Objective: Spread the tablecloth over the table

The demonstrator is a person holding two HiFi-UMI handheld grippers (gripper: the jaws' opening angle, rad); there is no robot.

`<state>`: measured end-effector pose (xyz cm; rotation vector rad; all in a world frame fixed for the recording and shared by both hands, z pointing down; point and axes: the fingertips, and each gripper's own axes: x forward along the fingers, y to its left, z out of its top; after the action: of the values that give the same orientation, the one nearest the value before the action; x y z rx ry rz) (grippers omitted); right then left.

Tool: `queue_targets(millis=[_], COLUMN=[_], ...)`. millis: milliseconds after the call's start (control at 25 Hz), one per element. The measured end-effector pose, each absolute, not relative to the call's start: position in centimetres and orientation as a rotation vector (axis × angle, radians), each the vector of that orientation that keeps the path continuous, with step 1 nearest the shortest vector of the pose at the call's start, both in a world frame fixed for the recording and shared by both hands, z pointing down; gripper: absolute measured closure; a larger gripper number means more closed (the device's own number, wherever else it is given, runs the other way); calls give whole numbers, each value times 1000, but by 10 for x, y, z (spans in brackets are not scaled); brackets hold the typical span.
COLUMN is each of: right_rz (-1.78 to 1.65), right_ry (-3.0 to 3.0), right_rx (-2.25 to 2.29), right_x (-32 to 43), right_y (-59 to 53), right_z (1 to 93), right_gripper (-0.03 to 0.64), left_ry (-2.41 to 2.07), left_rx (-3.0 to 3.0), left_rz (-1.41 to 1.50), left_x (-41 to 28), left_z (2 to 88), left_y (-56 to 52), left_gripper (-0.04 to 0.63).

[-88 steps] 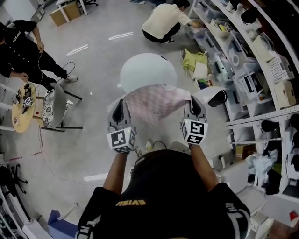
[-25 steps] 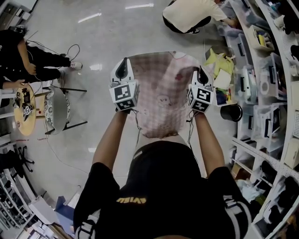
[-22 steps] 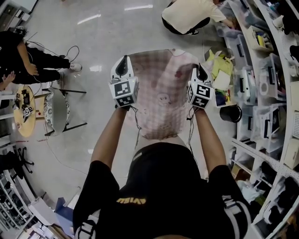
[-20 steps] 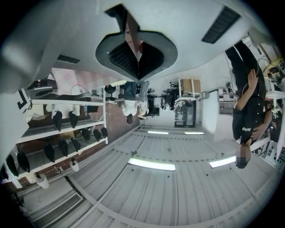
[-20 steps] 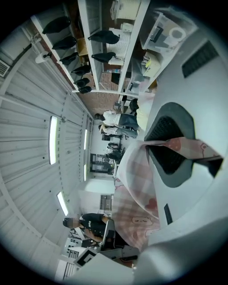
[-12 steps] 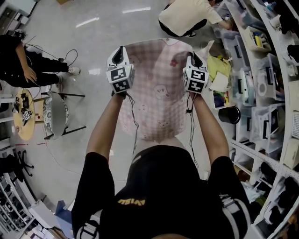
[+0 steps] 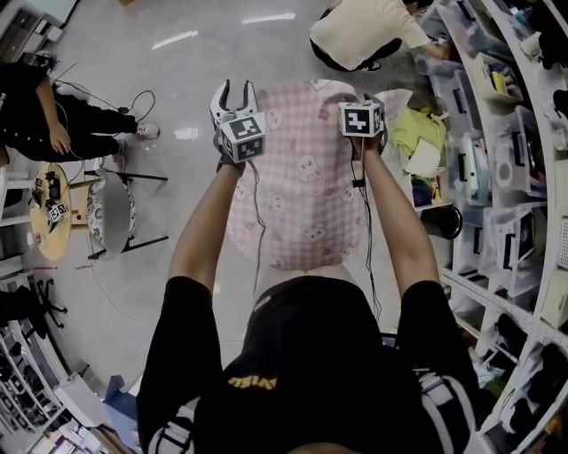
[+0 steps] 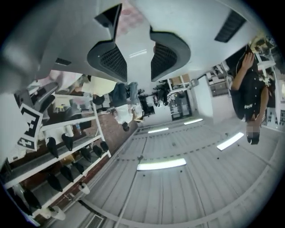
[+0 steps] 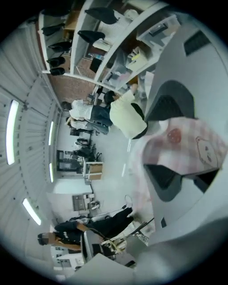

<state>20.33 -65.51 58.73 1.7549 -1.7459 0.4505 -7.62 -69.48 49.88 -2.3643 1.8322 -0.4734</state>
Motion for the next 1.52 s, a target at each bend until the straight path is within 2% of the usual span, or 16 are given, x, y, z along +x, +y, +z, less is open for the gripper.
queue_targets(millis=[40, 360, 680, 840, 960, 1160, 1280, 1440, 1520], right_rz=[464, 459, 287, 253, 313, 280, 203, 176, 161], right_ry=[-1758, -1846, -2027, -2107, -2166, -2177, -2133, -2106, -2109], right_rx=[1751, 1782, 1768, 1800, 1830, 1869, 1848, 1851, 1858], right_x=[199, 198, 161, 144, 124, 94, 78, 60, 53], right_y=[-653, -639, -596, -551, -501, -427, -398, -365, -345], right_z=[592, 588, 550, 533, 532, 528, 530, 526, 523], right_gripper=[301, 298, 304, 357, 439, 517, 591, 615, 615], left_ry=[1833, 1743, 1675, 1694, 1774, 1703, 1632, 1550, 1491], left_rx=[-2394, -2473, -2545, -2598, -2641, -2718, -2753, -2836, -2860], left_rz=[-472, -454, -357, -199, -123, -117, -151, -164, -213], left_x=[-75, -68, -76, -88, -110, -124, -128, -132, -134], left_z=[503, 530, 521, 505, 500, 506, 519, 528, 532], left_y=[-685, -632, -592, -561, -528, -469, -437, -398, -370], left_gripper=[416, 425, 445, 466, 497, 523, 526, 577, 577])
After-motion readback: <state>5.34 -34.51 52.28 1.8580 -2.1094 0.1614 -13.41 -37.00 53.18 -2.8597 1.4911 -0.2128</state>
